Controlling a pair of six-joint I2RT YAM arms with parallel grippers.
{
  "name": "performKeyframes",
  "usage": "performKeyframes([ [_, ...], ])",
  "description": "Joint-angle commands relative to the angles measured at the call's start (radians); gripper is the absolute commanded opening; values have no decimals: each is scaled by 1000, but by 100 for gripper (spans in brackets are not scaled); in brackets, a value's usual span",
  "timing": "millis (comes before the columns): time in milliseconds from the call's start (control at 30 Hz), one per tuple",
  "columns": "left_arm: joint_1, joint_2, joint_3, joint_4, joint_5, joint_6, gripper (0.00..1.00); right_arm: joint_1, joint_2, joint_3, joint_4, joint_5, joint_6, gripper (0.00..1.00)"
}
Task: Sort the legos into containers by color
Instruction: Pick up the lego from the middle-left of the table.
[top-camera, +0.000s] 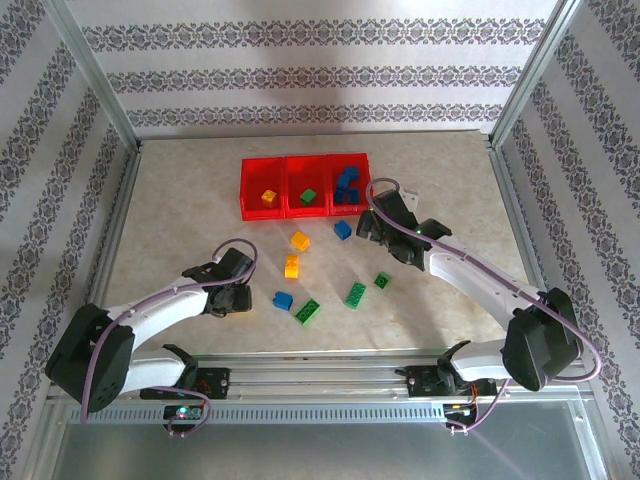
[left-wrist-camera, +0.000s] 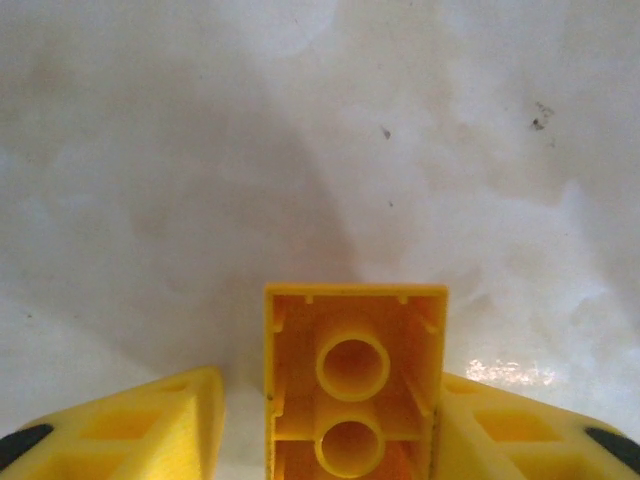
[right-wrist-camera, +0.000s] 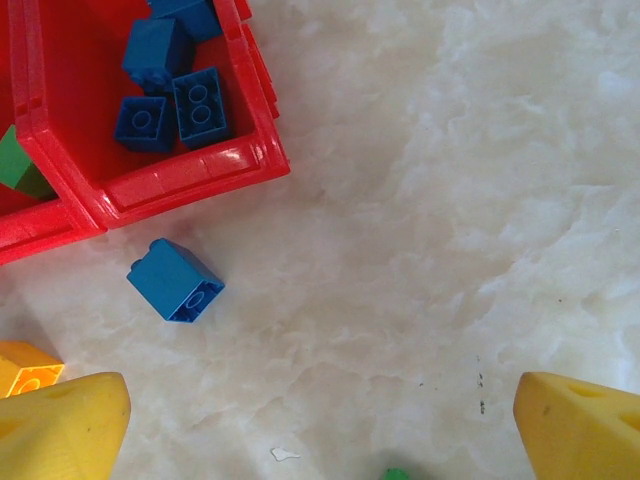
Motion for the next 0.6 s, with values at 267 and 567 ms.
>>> performKeyframes([
  [267, 9, 43, 41, 9, -39, 15, 31, 8, 42, 37, -20, 14, 11, 98],
  [567, 13, 33, 77, 74, -88, -26, 22, 4, 49, 31, -21, 6, 22, 98],
])
